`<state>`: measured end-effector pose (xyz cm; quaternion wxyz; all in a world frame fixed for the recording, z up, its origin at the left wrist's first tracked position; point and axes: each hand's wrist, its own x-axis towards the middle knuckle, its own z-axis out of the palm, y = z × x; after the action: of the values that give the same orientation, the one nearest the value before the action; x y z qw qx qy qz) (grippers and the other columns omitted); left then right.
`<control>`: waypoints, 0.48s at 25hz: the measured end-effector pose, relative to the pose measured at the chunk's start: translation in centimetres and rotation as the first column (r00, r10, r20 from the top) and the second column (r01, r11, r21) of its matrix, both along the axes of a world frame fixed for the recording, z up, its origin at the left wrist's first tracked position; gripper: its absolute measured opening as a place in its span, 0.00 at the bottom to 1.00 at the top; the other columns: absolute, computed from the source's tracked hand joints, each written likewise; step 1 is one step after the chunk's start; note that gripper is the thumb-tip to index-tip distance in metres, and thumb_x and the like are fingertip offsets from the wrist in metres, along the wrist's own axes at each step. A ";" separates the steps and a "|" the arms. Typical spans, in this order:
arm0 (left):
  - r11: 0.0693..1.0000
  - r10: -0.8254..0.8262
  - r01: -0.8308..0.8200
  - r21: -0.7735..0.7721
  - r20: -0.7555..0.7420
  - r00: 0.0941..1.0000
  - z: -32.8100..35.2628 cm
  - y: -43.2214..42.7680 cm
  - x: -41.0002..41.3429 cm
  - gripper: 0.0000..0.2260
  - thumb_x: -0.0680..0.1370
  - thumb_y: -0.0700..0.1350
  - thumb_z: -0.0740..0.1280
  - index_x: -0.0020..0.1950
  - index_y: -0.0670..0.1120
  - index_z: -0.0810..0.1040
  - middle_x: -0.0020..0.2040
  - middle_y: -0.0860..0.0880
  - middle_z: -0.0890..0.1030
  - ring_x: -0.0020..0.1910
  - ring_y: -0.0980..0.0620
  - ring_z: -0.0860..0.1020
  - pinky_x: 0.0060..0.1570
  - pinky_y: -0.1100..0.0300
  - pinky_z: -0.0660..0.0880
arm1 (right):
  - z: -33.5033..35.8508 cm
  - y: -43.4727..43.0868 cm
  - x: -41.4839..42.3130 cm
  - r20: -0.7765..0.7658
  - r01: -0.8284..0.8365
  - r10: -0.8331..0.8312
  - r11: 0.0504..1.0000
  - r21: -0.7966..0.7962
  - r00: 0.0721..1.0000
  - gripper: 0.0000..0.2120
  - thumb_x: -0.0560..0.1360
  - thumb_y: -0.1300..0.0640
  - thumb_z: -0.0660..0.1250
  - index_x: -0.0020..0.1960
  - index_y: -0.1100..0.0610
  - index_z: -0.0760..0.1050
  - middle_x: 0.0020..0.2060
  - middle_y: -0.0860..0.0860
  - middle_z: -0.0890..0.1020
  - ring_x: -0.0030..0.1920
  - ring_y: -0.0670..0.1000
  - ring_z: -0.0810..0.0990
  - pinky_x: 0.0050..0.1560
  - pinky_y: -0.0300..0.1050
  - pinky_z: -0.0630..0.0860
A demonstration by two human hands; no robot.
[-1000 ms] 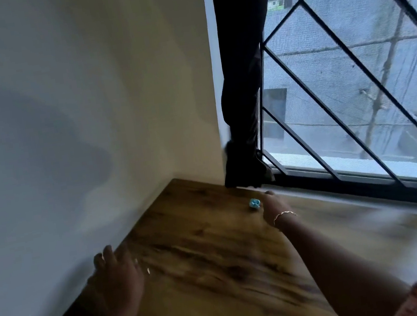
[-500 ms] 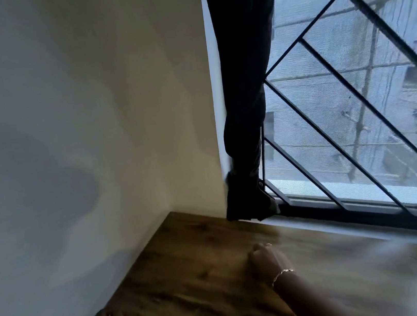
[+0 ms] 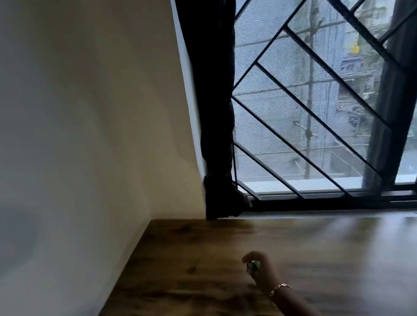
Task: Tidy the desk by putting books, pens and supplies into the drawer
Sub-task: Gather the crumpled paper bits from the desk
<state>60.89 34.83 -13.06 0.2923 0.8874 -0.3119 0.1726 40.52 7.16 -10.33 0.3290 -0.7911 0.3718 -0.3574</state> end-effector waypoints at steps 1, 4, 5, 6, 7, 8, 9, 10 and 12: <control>0.994 0.073 -0.073 -0.076 0.002 0.997 0.7 0.0 -1.0 0.21 0.67 0.46 0.52 0.33 0.36 0.82 0.27 0.33 0.75 0.23 0.34 0.75 0.28 0.43 0.75 | 0.0 0.8 -0.4 -0.037 -0.002 0.004 0.999 0.040 0.999 0.36 0.69 0.79 0.60 0.35 0.34 0.77 0.37 0.55 0.76 0.38 0.38 0.77 0.39 0.29 0.70; 0.977 0.108 -0.115 -0.180 -0.046 0.993 1.7 1.2 -2.9 0.20 0.66 0.45 0.53 0.34 0.35 0.82 0.30 0.32 0.76 0.27 0.32 0.77 0.33 0.45 0.75 | 3.1 4.1 -1.9 -0.149 -0.027 0.064 0.972 0.234 0.987 0.13 0.68 0.69 0.65 0.43 0.53 0.82 0.34 0.48 0.77 0.40 0.47 0.76 0.39 0.37 0.71; 0.971 0.108 -0.126 -0.201 -0.098 0.989 2.3 1.6 -3.7 0.20 0.65 0.45 0.53 0.36 0.35 0.82 0.32 0.32 0.77 0.30 0.32 0.77 0.37 0.50 0.74 | 3.6 4.9 -2.6 -0.149 -0.063 0.104 0.965 0.254 0.983 0.11 0.65 0.66 0.67 0.45 0.55 0.82 0.33 0.47 0.76 0.40 0.48 0.76 0.39 0.38 0.70; 0.968 0.103 -0.133 -0.212 -0.145 0.984 2.8 2.2 -4.7 0.19 0.65 0.43 0.54 0.38 0.35 0.82 0.34 0.32 0.78 0.33 0.32 0.78 0.42 0.56 0.71 | 4.5 6.0 -3.5 -0.140 -0.097 0.142 0.953 0.286 0.980 0.12 0.64 0.63 0.68 0.46 0.56 0.82 0.33 0.48 0.76 0.40 0.48 0.75 0.39 0.38 0.69; 0.958 0.114 -0.150 -0.243 -0.154 0.981 3.5 2.8 -5.9 0.16 0.64 0.39 0.56 0.40 0.35 0.82 0.36 0.32 0.78 0.36 0.32 0.78 0.45 0.64 0.69 | 4.9 7.0 -4.1 -0.142 -0.104 0.150 0.952 0.286 0.978 0.12 0.65 0.63 0.69 0.47 0.56 0.82 0.34 0.48 0.76 0.40 0.47 0.74 0.38 0.36 0.68; 0.946 0.105 -0.147 -0.289 -0.156 0.982 4.0 3.4 -7.1 0.14 0.64 0.35 0.58 0.41 0.34 0.82 0.38 0.32 0.79 0.38 0.31 0.79 0.48 0.71 0.67 | 5.5 8.4 -4.8 -0.167 -0.096 0.145 0.958 0.270 0.975 0.10 0.67 0.63 0.68 0.47 0.56 0.82 0.34 0.48 0.76 0.40 0.46 0.74 0.36 0.35 0.66; 0.929 0.084 -0.144 -0.340 -0.185 0.979 4.4 3.8 -8.5 0.11 0.66 0.30 0.61 0.43 0.33 0.81 0.40 0.31 0.80 0.41 0.32 0.79 0.51 0.71 0.67 | 5.9 9.7 -5.6 -0.178 -0.101 0.151 0.960 0.261 0.972 0.09 0.68 0.64 0.67 0.45 0.54 0.82 0.33 0.46 0.75 0.39 0.46 0.74 0.35 0.35 0.66; 0.911 0.050 -0.145 -0.386 -0.247 0.968 5.1 4.2 -10.3 0.11 0.67 0.25 0.63 0.46 0.32 0.80 0.43 0.31 0.81 0.43 0.36 0.80 0.52 0.66 0.69 | 6.5 11.1 -6.4 -0.162 -0.140 0.197 0.940 0.312 0.967 0.10 0.68 0.66 0.66 0.42 0.53 0.81 0.31 0.46 0.75 0.37 0.47 0.73 0.35 0.36 0.68; 0.882 -0.025 -0.130 -0.452 -0.320 0.947 6.0 4.8 -13.6 0.14 0.67 0.22 0.66 0.49 0.32 0.80 0.45 0.34 0.82 0.42 0.53 0.80 0.47 0.72 0.69 | 7.1 13.7 -7.4 -0.021 -0.262 0.312 0.833 0.487 0.950 0.14 0.68 0.71 0.64 0.33 0.53 0.77 0.32 0.48 0.75 0.34 0.50 0.74 0.38 0.44 0.74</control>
<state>47.34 39.61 -7.03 0.5388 0.8149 -0.1857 0.1060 33.17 20.83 -3.27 0.5449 -0.7488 0.3413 -0.1610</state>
